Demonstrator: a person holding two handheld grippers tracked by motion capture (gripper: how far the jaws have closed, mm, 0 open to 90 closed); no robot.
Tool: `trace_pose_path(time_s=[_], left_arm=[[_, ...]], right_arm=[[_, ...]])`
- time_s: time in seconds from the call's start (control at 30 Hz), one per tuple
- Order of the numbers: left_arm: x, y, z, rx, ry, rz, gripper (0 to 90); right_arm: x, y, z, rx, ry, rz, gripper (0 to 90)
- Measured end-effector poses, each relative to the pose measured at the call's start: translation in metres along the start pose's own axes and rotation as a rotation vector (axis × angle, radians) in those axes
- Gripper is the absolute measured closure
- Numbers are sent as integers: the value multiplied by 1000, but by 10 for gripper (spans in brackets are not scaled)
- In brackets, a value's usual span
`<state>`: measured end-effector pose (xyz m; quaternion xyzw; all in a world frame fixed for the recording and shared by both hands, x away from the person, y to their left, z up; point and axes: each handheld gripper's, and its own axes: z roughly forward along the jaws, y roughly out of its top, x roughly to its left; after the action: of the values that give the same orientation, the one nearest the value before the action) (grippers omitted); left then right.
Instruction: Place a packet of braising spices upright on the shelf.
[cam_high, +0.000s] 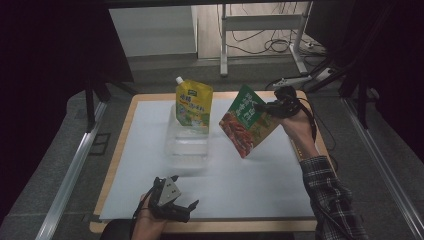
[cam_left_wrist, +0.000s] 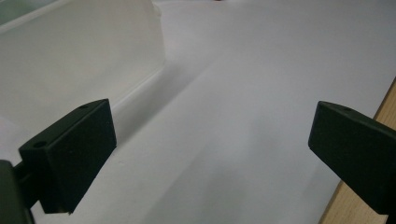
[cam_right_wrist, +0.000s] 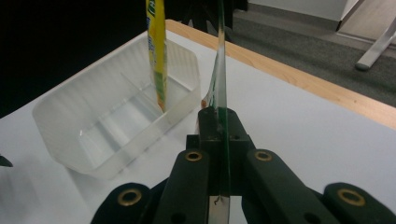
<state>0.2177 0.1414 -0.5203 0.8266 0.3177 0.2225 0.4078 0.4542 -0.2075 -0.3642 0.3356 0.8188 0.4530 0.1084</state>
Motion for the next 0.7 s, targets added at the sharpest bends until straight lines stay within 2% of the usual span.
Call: trace_pose_path(time_s=[0.03, 0.23, 0.4, 0.7], left_arm=[[-1, 0, 0, -10, 0, -11, 6], [-1, 0, 0, -9, 0, -11, 6], [-1, 0, 0, -11, -1, -12, 6], [-1, 0, 0, -16, -4, -11, 6]], right_arm=[[1, 1, -1, 0, 1, -6, 890], [10, 13, -6, -2, -10, -49, 890], [11, 17, -13, -9, -20, -61, 890], [19, 23, -19, -18, 35, -77, 890]])
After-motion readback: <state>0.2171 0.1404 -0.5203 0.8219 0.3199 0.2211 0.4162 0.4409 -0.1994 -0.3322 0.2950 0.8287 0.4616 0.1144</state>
